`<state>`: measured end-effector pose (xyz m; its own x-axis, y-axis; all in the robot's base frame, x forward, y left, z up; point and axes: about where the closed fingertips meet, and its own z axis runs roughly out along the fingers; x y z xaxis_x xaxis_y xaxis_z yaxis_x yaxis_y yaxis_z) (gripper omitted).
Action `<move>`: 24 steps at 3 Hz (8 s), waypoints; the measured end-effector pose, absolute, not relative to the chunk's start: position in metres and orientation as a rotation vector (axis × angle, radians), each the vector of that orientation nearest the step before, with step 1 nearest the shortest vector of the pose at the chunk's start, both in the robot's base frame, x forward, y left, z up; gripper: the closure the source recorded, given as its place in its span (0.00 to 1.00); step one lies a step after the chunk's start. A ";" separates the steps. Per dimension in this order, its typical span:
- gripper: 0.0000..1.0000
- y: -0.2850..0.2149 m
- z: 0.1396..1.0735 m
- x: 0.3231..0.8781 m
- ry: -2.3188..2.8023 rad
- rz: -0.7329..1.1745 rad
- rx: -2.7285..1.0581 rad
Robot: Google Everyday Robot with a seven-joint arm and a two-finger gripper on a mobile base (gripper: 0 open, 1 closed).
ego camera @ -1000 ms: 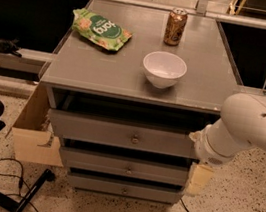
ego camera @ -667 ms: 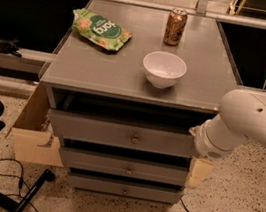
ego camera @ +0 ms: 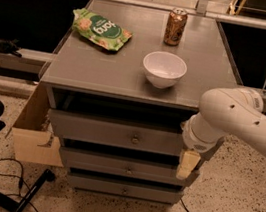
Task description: Open top drawer
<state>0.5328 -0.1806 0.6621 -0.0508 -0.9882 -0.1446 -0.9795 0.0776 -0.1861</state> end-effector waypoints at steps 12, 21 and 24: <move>1.00 -0.179 0.677 0.506 2.167 -0.055 -2.089; 0.00 -0.215 0.637 0.492 2.328 0.067 -1.987; 0.42 -0.192 0.647 0.455 2.323 0.094 -2.078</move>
Offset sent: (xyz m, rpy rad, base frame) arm 0.0053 0.0186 -0.0220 -0.0642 0.0082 0.0326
